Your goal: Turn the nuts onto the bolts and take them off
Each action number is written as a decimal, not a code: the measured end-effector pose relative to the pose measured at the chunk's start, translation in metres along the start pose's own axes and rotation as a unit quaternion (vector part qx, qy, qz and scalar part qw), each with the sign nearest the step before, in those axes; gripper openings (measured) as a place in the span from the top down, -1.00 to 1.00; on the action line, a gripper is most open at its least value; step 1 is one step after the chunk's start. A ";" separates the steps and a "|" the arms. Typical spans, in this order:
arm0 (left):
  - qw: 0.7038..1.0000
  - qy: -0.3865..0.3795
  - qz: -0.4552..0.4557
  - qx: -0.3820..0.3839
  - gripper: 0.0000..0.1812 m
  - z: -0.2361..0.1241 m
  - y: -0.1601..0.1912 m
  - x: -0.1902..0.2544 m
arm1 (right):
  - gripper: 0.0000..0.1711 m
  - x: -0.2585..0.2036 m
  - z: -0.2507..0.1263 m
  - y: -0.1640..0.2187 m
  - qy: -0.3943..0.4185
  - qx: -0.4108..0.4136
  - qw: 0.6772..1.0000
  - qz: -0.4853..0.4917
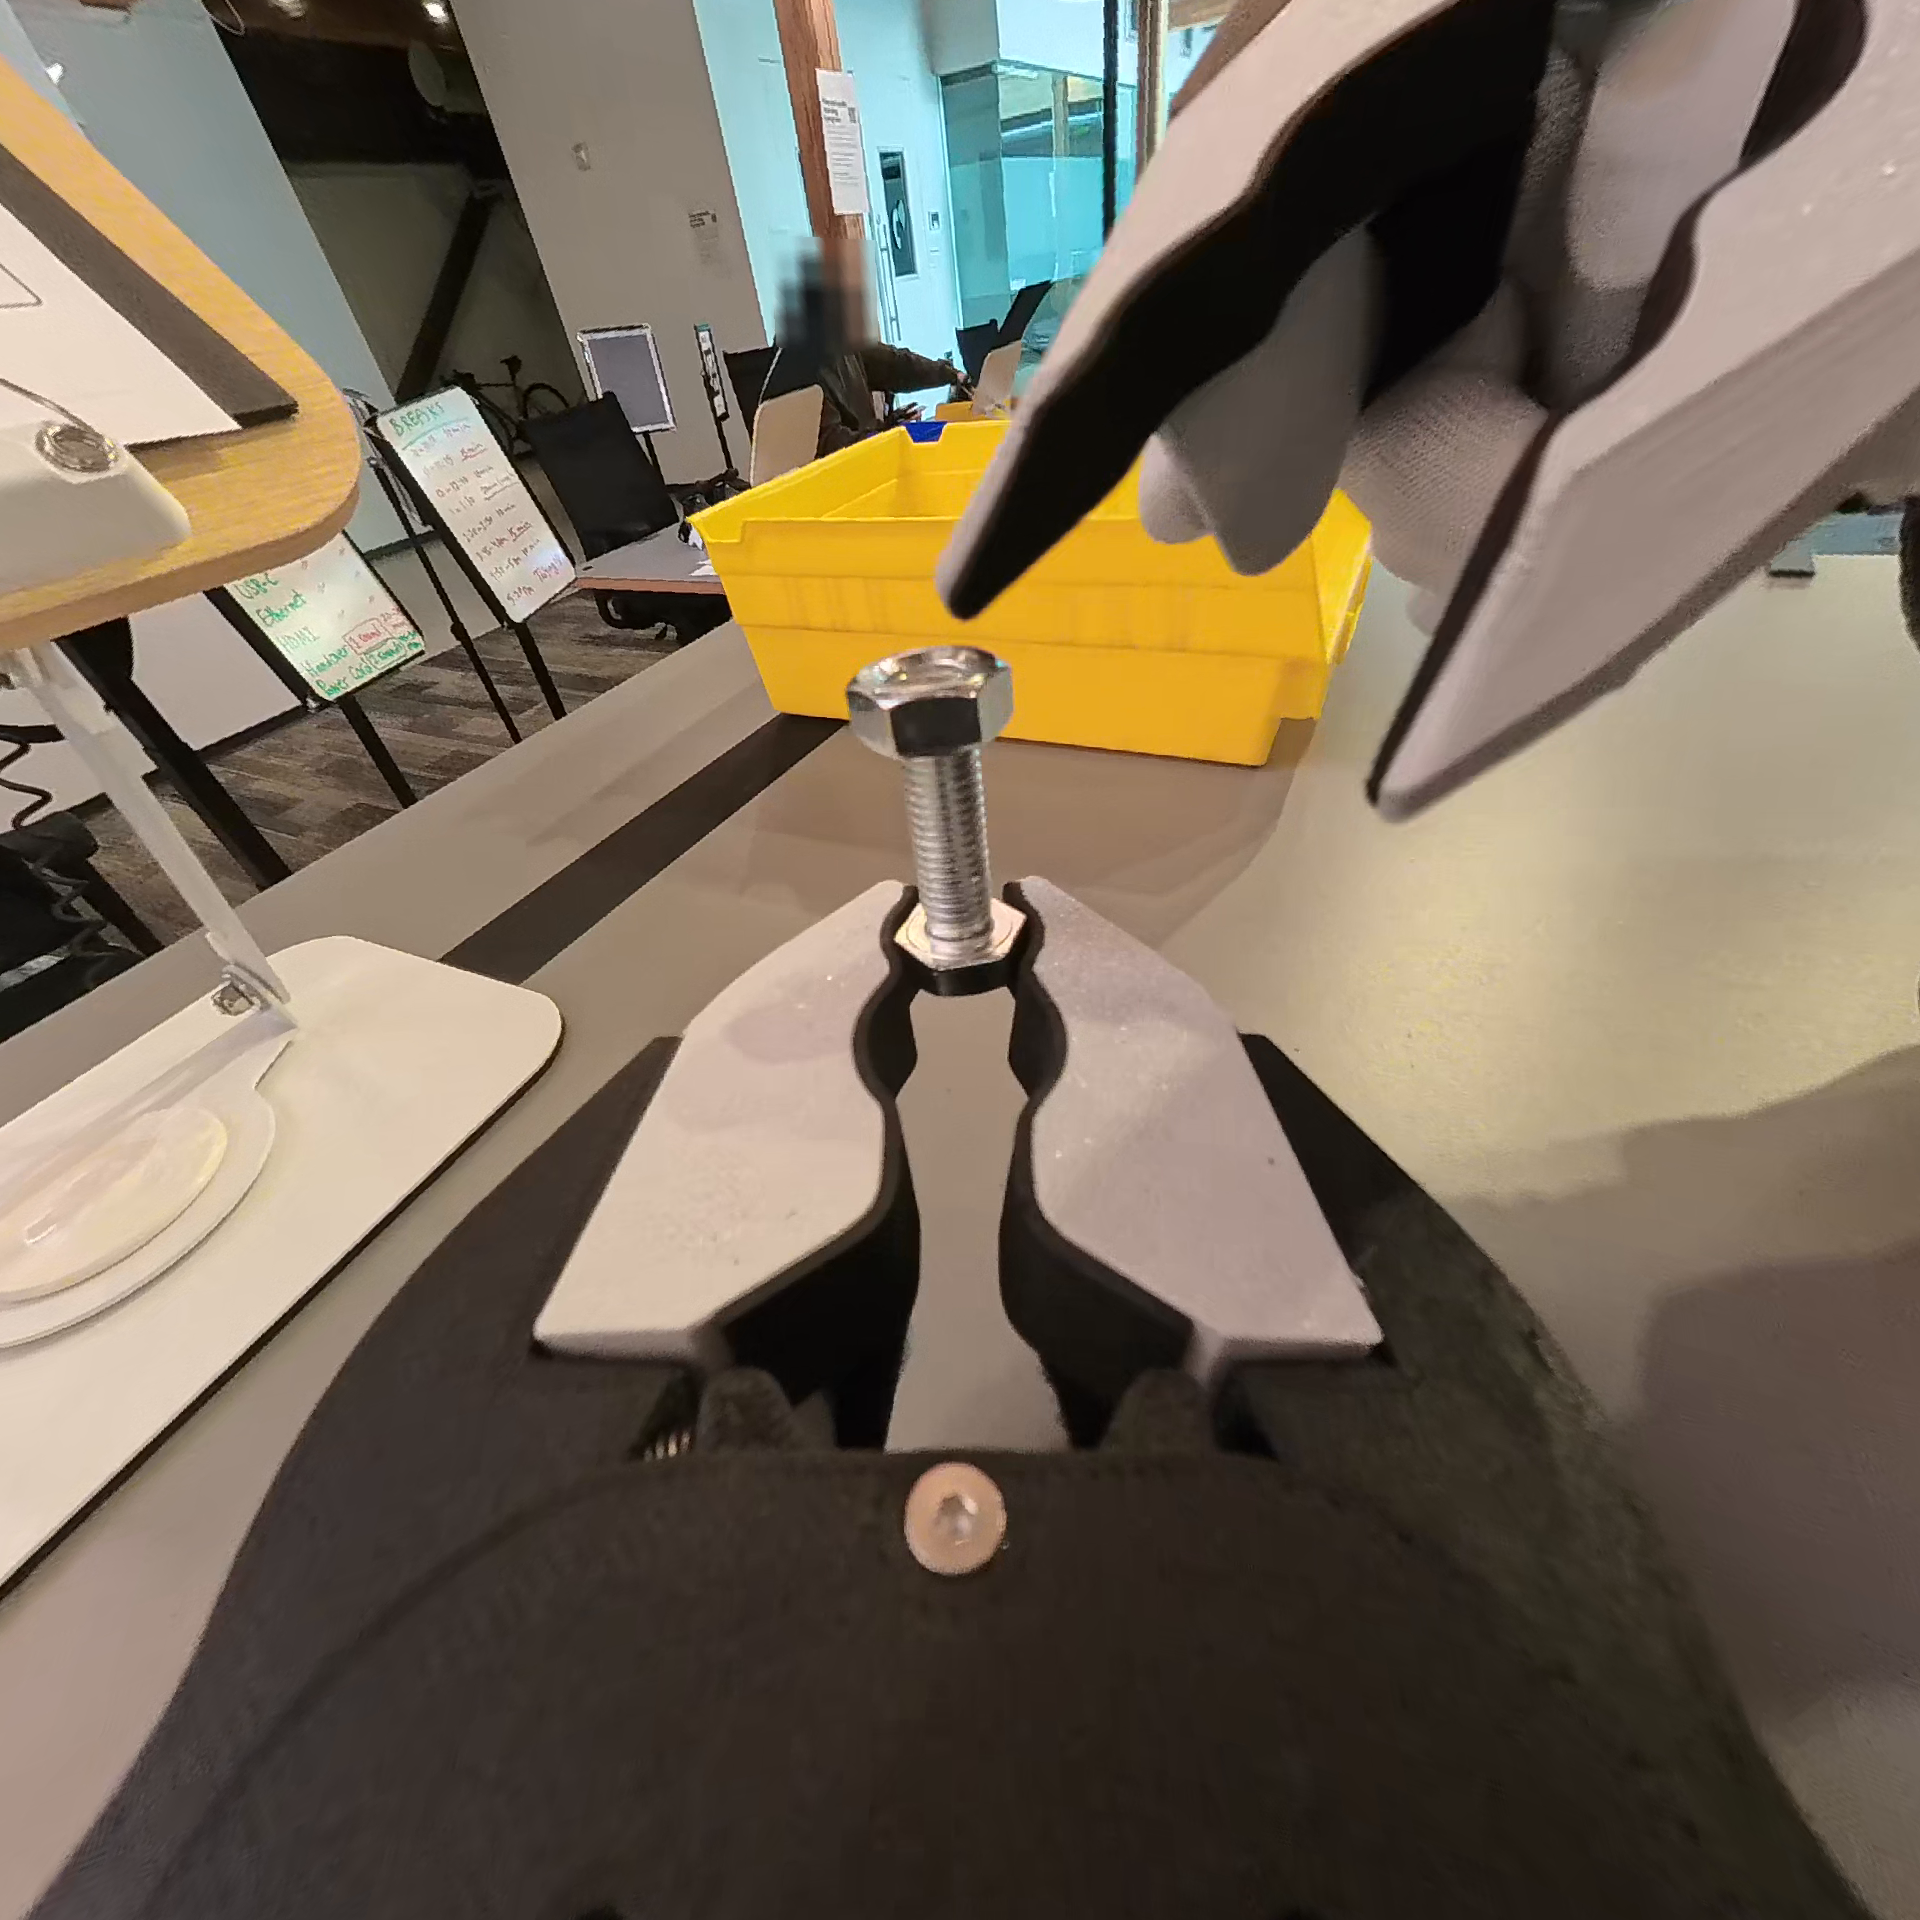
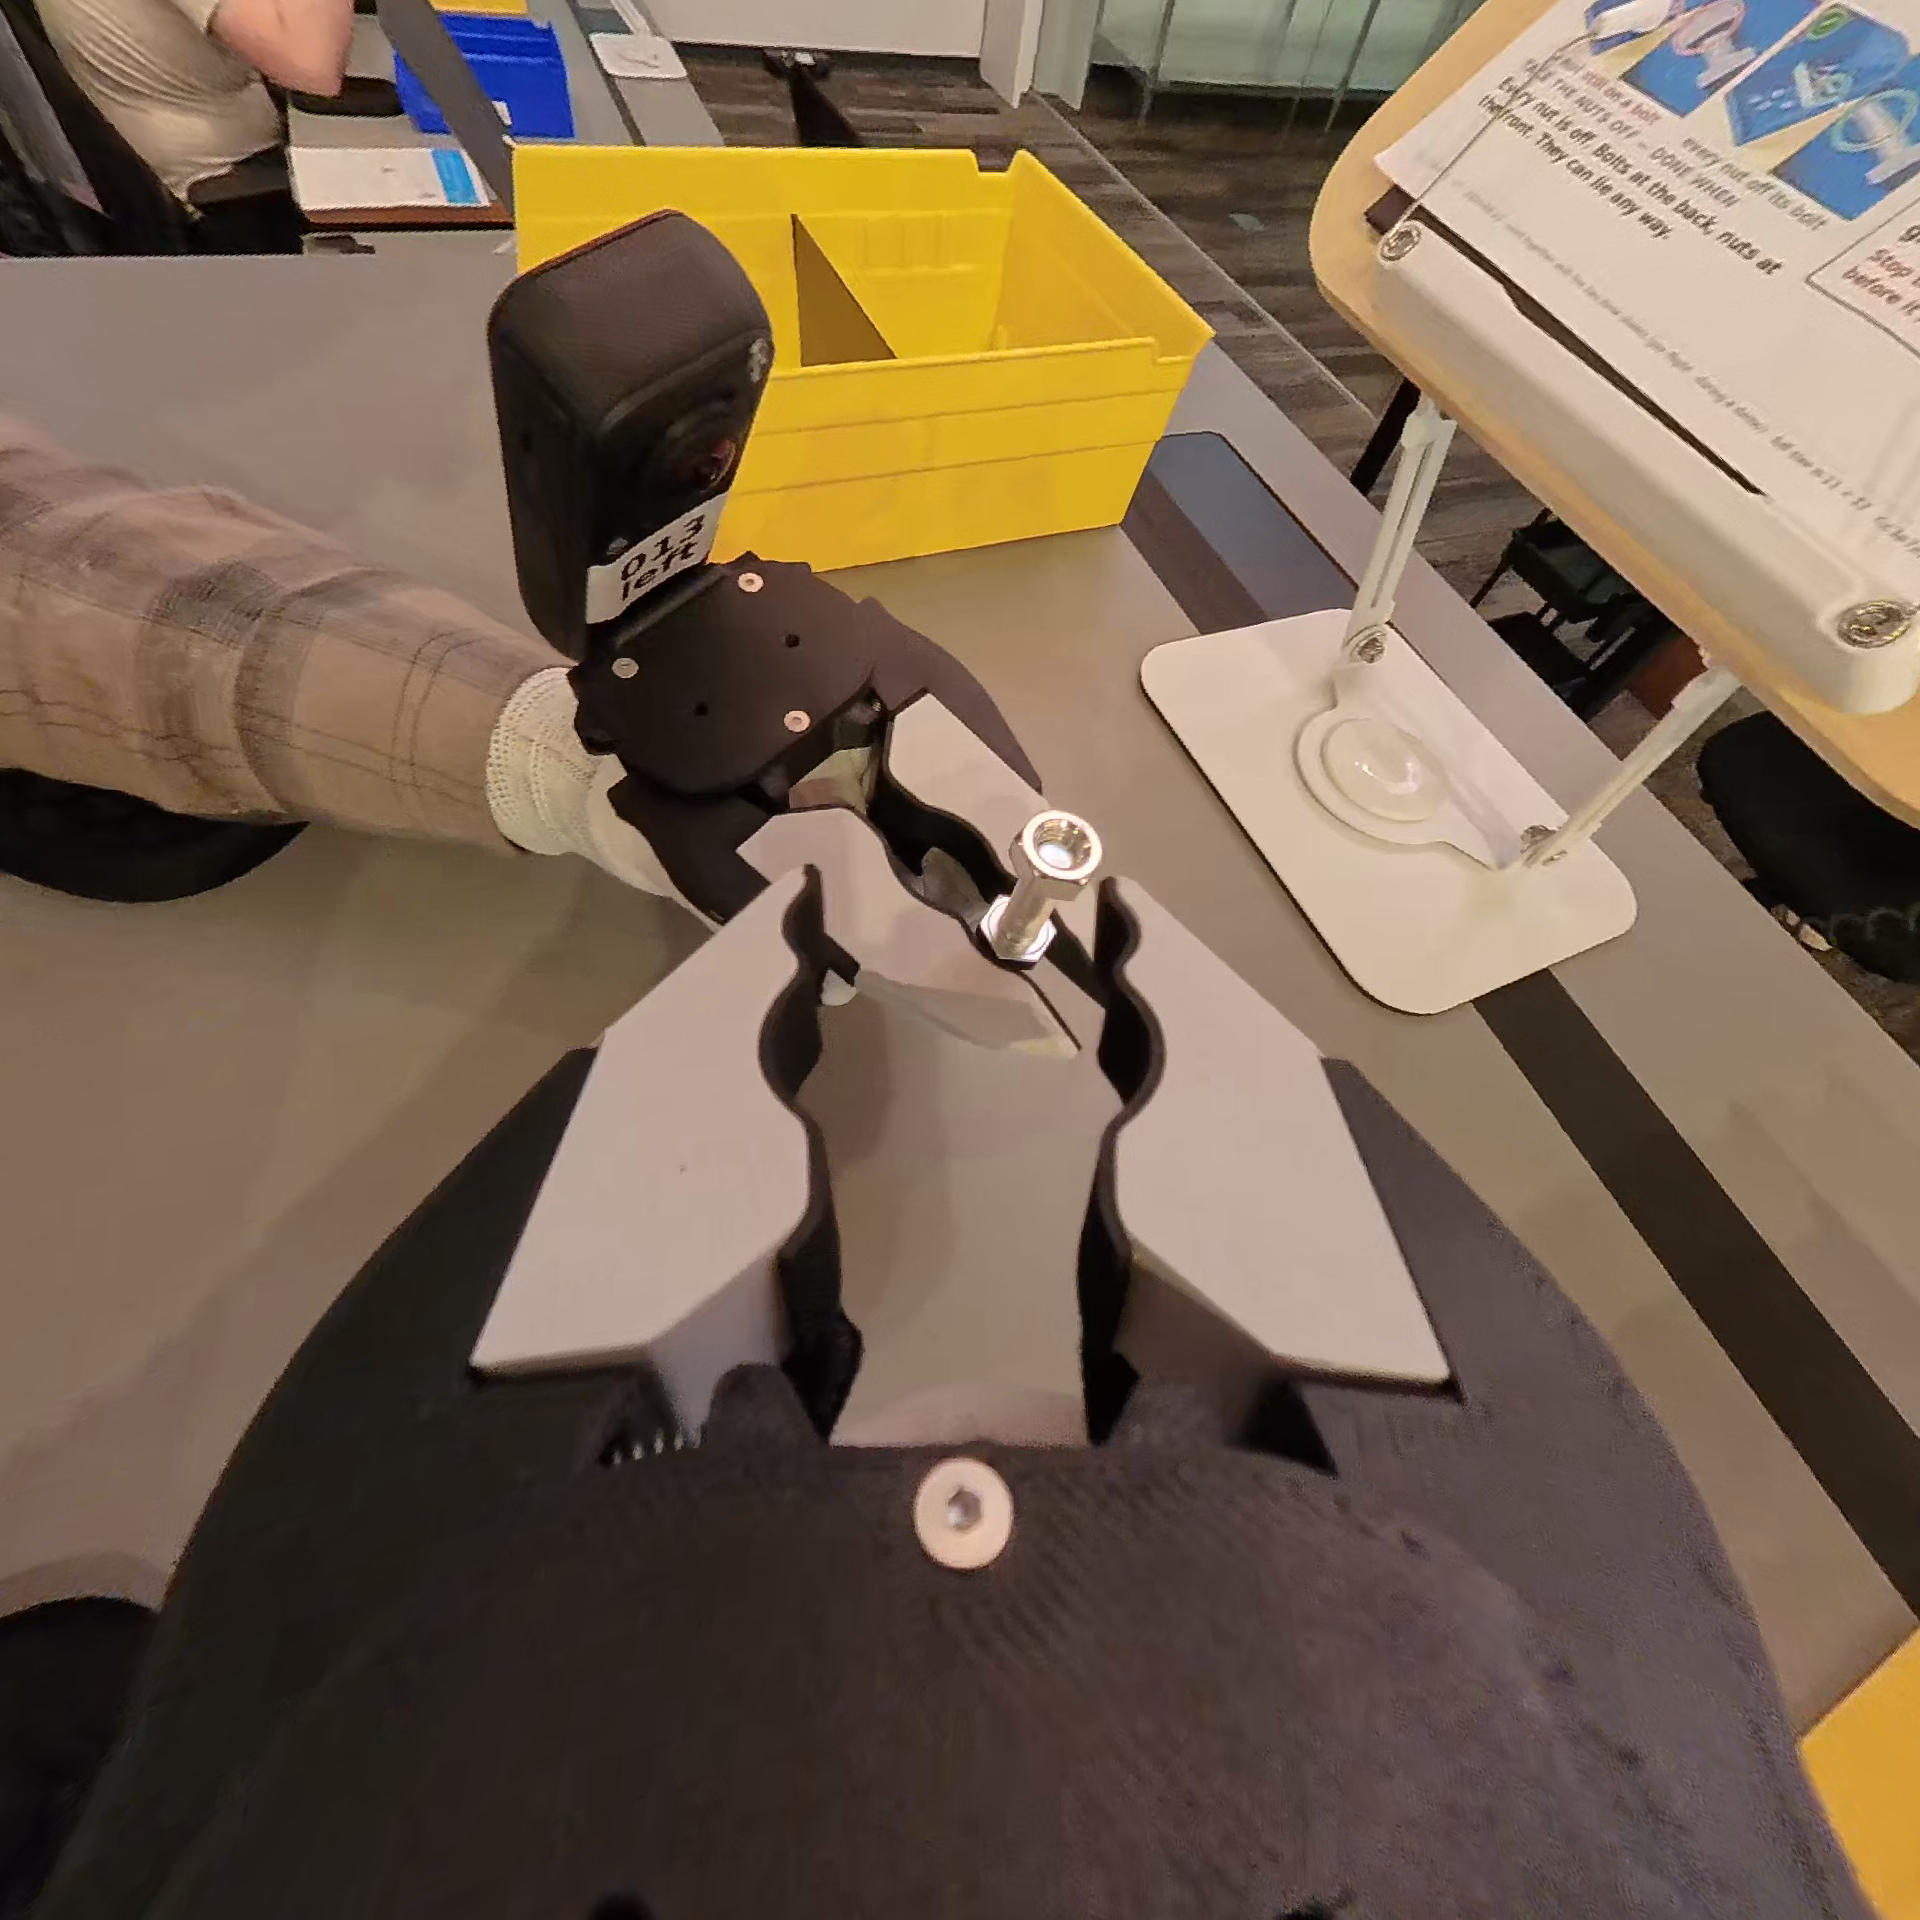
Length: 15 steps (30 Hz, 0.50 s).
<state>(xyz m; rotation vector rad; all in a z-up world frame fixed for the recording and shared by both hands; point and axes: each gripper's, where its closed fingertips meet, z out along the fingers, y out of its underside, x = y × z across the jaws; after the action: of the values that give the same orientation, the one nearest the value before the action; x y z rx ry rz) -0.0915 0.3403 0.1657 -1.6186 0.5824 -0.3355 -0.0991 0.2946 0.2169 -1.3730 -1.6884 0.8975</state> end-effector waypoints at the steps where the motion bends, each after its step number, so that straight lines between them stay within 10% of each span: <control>1: 1.000 0.000 0.000 0.000 0.84 0.000 0.000 0.000 | 0.36 0.001 0.001 0.000 0.004 -0.001 1.000 0.000; 10: 1.000 -0.002 -0.001 0.000 0.84 -0.001 0.000 -0.001 | 0.60 -0.010 -0.001 -0.003 -0.022 0.008 1.000 -0.006; 15: 1.000 0.000 0.001 -0.001 0.84 0.000 0.000 0.001 | 0.29 0.003 0.004 0.001 0.009 0.000 1.000 0.001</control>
<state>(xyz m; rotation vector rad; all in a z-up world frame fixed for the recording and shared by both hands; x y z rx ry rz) -0.0908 0.3401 0.1656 -1.6186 0.5854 -0.3334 -0.1028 0.2978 0.2143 -1.3789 -1.6730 0.8836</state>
